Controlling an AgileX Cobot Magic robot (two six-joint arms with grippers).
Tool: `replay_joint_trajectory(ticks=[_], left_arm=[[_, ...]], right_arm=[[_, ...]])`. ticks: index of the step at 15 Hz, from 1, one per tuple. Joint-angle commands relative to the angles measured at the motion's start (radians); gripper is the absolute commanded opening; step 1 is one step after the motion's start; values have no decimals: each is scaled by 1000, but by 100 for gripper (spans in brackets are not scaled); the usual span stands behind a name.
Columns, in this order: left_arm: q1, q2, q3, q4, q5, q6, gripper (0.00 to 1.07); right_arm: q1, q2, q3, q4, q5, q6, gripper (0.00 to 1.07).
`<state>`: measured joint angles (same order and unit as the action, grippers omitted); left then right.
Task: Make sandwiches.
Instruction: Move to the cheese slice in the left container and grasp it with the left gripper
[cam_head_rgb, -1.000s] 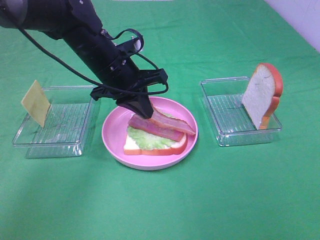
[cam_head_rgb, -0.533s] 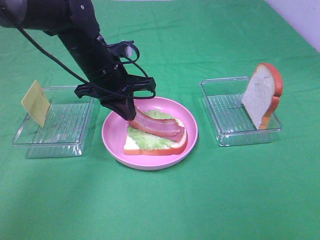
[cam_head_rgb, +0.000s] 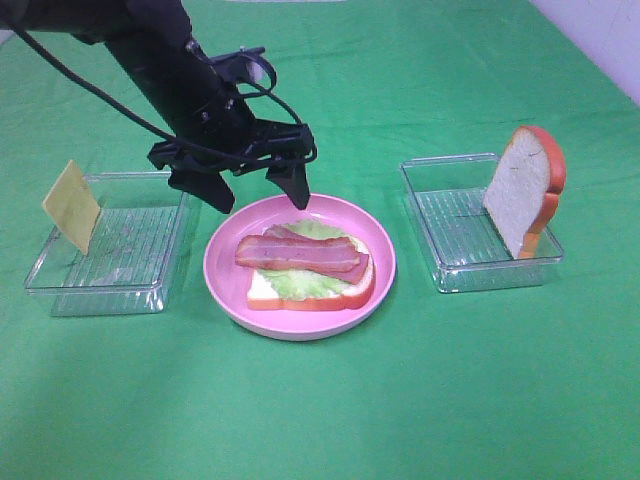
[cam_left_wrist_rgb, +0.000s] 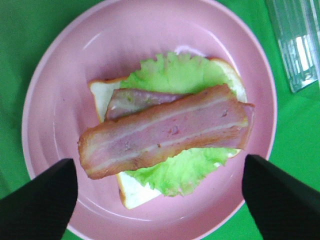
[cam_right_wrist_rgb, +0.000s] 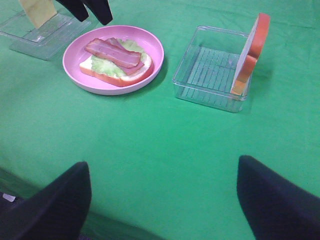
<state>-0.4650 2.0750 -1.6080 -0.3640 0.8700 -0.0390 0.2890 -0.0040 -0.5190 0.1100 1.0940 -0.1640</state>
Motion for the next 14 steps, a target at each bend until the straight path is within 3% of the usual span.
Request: replay_joint_trajectory(ticks=[1,3,5,6,14], left_arm=[[-3,-50,-16,19,13,-3,85],[-3,-90,-63,112,74,-65,85],[11,-125,-123,269,181,-177,85],[33,-132,-139,300,229,-193,85],[274,-131,-165,333,330,-178,85]], right_arm=[[-1,-24,3,6,-9,-8,74],[-1,-24,3,6,-9,-8,74],[-1,-24,3,6,-9,-8,74],[-1,-24,3,6,-9,-8,74],[-1,-24,3,6,-9,-8,74]])
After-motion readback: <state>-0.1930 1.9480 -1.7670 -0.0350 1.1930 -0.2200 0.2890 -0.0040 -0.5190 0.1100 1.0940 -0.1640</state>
